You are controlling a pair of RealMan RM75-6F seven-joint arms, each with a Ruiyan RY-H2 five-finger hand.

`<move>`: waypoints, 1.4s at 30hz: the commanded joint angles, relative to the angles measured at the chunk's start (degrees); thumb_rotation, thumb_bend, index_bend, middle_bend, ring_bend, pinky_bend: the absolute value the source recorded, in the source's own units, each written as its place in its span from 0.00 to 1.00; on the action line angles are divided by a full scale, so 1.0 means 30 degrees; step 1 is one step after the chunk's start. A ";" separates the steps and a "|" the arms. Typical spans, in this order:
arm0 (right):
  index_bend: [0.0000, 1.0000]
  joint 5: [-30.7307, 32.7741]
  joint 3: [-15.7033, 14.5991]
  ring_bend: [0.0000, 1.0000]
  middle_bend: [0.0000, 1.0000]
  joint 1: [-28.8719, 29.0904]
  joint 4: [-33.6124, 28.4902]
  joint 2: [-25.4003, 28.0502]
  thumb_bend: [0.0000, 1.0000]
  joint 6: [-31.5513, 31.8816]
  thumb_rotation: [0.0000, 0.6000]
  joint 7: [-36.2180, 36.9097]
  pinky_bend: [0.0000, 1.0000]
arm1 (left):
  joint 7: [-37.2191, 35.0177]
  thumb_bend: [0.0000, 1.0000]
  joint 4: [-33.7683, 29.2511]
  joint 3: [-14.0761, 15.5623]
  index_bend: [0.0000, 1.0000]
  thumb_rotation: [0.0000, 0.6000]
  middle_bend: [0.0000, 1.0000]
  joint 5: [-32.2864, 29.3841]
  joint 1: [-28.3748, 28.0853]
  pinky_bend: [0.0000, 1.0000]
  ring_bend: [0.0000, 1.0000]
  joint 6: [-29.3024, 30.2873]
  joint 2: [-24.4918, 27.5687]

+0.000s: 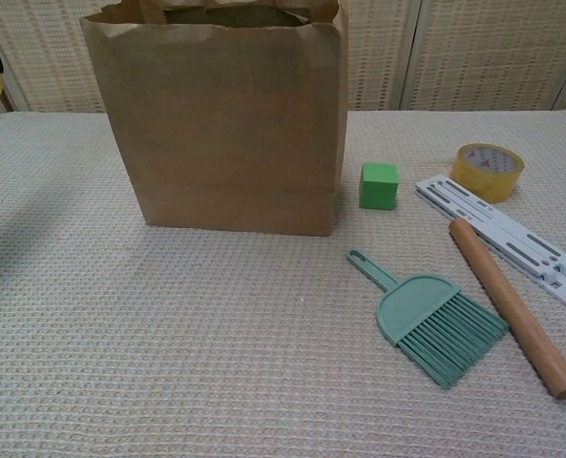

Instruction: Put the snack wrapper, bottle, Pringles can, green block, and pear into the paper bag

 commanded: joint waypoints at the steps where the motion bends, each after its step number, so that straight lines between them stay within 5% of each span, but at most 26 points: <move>1: 0.00 0.0006 0.0005 0.00 0.00 0.0014 0.0007 -0.0050 0.11 -0.0001 1.00 -0.0101 0.00 | -0.1668 0.60 -0.1091 -0.2562 0.71 1.00 0.70 -0.1979 0.0497 0.82 0.66 0.1963 -0.0809; 9: 0.00 0.0029 0.0011 0.00 0.00 0.0013 0.0026 -0.0069 0.11 0.0018 1.00 -0.0192 0.00 | -0.1982 0.60 -0.5148 -0.5886 0.71 1.00 0.70 -0.4325 -0.0740 0.81 0.66 0.3118 -0.1905; 16: 0.00 -0.0005 -0.0009 0.00 0.00 0.0021 0.0021 -0.0012 0.11 -0.0009 1.00 -0.0118 0.00 | -0.0918 0.60 -0.6750 -0.5544 0.71 1.00 0.69 -0.3438 -0.2214 0.81 0.66 0.2475 -0.2985; 25: 0.00 -0.0022 -0.0030 0.00 0.00 0.0018 -0.0002 0.0052 0.11 -0.0029 1.00 -0.0009 0.00 | -0.0258 0.60 -0.6231 -0.5134 0.69 1.00 0.68 -0.3334 -0.3571 0.79 0.64 0.1676 -0.4670; 28: 0.00 0.0021 -0.0009 0.00 0.00 0.0011 -0.0023 0.0126 0.11 -0.0036 1.00 0.0145 0.00 | -0.0164 0.56 -0.5653 -0.4333 0.57 1.00 0.57 -0.3065 -0.4316 0.66 0.51 0.0241 -0.5316; 31: 0.00 0.0010 -0.0012 0.00 0.00 0.0002 -0.0042 0.0172 0.11 -0.0029 1.00 0.0216 0.00 | 0.0047 0.45 -0.5720 -0.3872 0.27 1.00 0.24 -0.3513 -0.4530 0.41 0.19 -0.0943 -0.5012; 34: 0.00 -0.0031 -0.0036 0.00 0.00 -0.0011 -0.0028 0.0184 0.11 -0.0014 1.00 0.0234 0.00 | 0.0183 0.40 -0.5934 -0.3659 0.09 1.00 0.04 -0.3942 -0.4635 0.30 0.05 -0.1592 -0.4714; 37: 0.00 -0.0051 -0.0047 0.00 0.00 -0.0023 -0.0017 0.0177 0.11 0.0006 1.00 0.0218 0.00 | 0.0062 0.38 -0.6153 -0.3603 0.00 1.00 0.00 -0.4026 -0.4626 0.21 0.00 -0.1732 -0.4519; 42: 0.00 -0.0094 -0.0058 0.00 0.00 -0.0030 0.0017 0.0136 0.11 0.0042 1.00 0.0141 0.00 | -0.0682 0.38 -0.6412 -0.3785 0.00 1.00 0.00 -0.3521 -0.4490 0.19 0.00 -0.1341 -0.4395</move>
